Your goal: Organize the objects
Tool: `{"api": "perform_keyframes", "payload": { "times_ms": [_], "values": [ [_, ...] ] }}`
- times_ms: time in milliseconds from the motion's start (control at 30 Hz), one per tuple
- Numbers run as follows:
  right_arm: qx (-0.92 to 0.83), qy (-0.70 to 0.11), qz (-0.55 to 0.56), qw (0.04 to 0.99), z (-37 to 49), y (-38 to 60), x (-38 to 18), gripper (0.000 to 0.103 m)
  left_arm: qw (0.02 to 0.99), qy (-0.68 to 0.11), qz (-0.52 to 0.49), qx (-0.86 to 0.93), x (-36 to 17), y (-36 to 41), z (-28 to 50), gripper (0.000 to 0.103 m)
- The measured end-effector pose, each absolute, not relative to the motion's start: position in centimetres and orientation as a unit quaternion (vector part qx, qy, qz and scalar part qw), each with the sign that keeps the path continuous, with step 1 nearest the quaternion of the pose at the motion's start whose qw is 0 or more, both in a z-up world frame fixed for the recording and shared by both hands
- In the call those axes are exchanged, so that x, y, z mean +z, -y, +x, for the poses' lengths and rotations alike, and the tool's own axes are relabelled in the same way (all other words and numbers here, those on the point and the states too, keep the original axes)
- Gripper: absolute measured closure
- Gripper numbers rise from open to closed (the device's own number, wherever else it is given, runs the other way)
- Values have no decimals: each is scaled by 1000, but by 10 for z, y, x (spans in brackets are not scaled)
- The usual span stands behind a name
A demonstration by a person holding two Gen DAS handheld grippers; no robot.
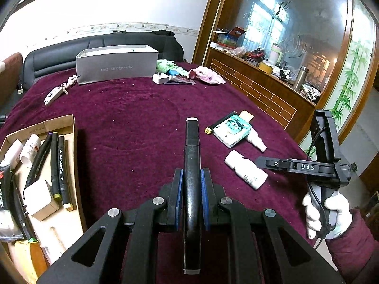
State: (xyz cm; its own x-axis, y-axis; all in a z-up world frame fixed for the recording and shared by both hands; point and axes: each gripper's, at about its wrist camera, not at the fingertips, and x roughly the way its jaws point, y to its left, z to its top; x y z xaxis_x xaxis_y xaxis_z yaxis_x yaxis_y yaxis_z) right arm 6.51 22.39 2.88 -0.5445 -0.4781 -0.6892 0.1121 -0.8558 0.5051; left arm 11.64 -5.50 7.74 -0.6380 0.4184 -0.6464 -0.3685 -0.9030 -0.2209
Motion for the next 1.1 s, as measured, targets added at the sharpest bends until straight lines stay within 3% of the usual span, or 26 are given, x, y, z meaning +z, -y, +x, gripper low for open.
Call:
{"api": "perform_keyframes", "payload": {
  "times_ms": [1100],
  "values": [
    [-859,179,448,170,64,-218,29,30,245,51,-347,904,80,47,138,91]
  ]
}}
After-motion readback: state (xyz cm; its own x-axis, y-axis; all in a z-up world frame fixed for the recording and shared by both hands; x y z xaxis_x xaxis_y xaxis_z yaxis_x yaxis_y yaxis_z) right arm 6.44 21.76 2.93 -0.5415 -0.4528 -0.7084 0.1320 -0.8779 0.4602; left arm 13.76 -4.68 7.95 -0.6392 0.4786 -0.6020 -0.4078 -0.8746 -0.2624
